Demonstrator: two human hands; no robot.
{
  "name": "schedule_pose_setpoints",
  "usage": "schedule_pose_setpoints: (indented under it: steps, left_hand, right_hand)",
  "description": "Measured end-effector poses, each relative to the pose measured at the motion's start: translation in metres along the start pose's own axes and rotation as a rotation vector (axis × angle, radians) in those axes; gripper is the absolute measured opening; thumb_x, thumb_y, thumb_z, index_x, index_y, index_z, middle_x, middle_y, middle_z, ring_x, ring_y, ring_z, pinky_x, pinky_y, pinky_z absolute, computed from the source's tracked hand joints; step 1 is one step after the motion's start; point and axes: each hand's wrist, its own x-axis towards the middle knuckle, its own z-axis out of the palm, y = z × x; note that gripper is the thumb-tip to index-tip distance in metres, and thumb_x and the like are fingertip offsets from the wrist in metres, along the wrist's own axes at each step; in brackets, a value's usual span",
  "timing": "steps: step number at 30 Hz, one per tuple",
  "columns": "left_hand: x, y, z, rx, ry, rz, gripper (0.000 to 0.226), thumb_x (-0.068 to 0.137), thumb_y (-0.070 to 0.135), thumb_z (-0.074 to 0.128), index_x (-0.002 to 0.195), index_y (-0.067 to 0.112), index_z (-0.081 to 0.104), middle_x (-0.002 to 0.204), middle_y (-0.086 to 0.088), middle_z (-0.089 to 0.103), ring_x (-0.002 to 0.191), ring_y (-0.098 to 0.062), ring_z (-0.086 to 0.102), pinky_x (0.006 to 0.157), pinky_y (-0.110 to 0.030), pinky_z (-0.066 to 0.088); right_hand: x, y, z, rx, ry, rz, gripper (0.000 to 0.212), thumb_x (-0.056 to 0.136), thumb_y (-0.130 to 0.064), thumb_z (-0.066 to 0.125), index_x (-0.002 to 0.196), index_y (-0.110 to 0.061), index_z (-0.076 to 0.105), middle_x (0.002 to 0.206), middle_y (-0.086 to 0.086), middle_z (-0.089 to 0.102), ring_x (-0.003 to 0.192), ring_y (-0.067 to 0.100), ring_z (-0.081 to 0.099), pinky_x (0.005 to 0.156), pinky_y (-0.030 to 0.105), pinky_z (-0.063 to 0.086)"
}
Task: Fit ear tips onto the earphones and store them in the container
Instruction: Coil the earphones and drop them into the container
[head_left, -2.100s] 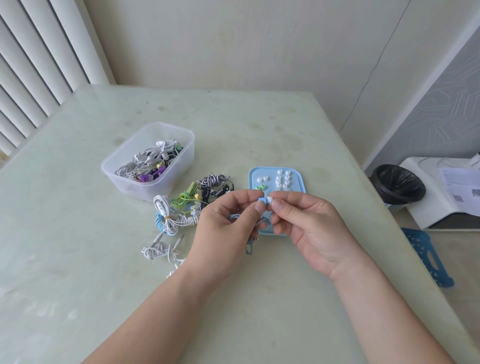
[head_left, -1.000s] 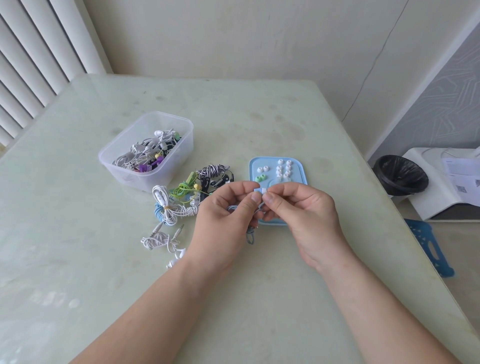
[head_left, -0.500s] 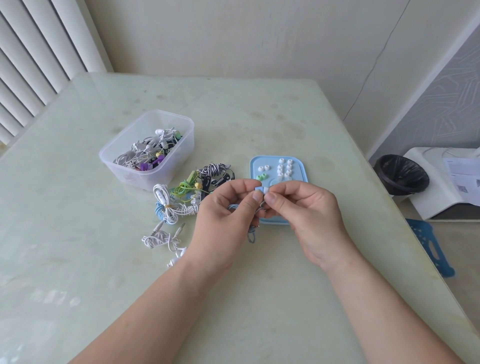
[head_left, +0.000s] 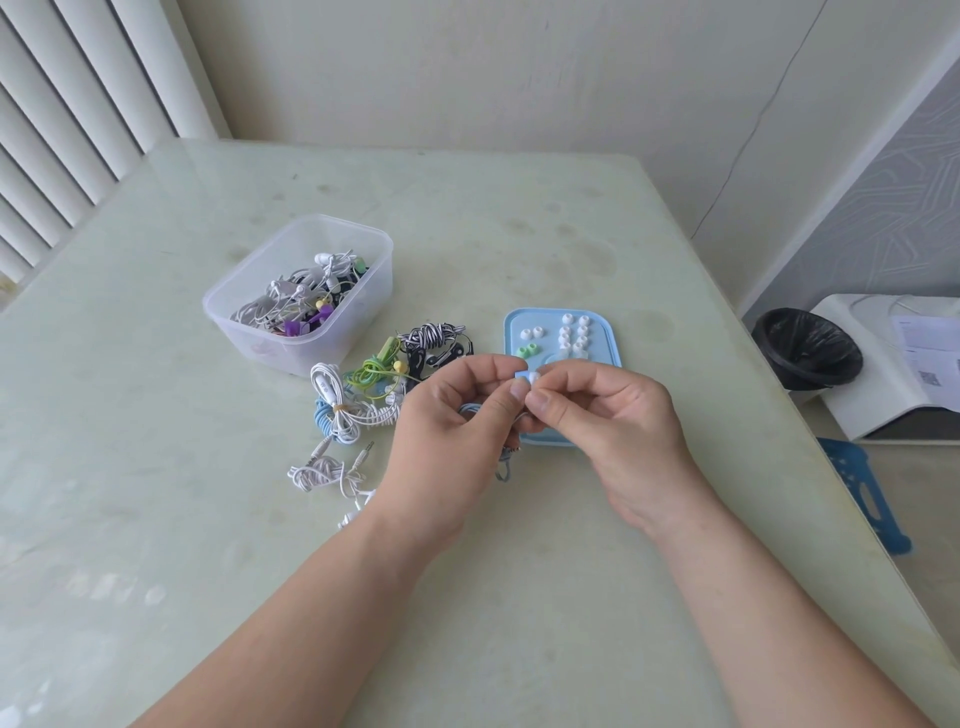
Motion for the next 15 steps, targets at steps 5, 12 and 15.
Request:
schedule_pose_setpoints:
  steps: [5,12,15]
  left_hand:
    - [0.0022,-0.0005,-0.0008,0.017,-0.01,0.006,0.009,0.098,0.008,0.069,0.106,0.007,0.073,0.077,-0.004,0.072,0.069,-0.016,0.062,0.062,-0.026,0.051]
    - [0.0028,-0.0026,-0.0019,0.029,-0.025,0.003,0.009,0.098,0.007,0.069,0.106,0.006,0.073,0.082,-0.008,0.074,0.071,-0.019,0.063,0.062,-0.028,0.05]
    - [0.0026,-0.0017,-0.0023,0.013,-0.029,0.008,0.008,0.098,0.007,0.069,0.105,0.007,0.073,0.082,-0.009,0.073,0.071,-0.019,0.063,0.062,-0.027,0.051]
  right_hand:
    - [0.0008,-0.0024,-0.001,0.047,0.022,0.037,0.007,0.087,0.006,0.071,0.085,-0.001,0.073,0.082,0.018,0.075,0.072,0.035,0.071,0.076,0.04,0.06]
    - [-0.0007,-0.0035,0.0,0.002,0.061,0.017,0.004,0.088,0.006,0.071,0.086,0.002,0.07,0.084,0.02,0.077,0.071,0.037,0.074,0.076,0.044,0.063]
    - [0.0007,-0.0032,-0.002,-0.001,0.081,-0.001,0.009,0.086,0.007,0.074,0.088,0.0,0.069,0.087,0.022,0.076,0.078,0.041,0.074,0.078,0.05,0.063]
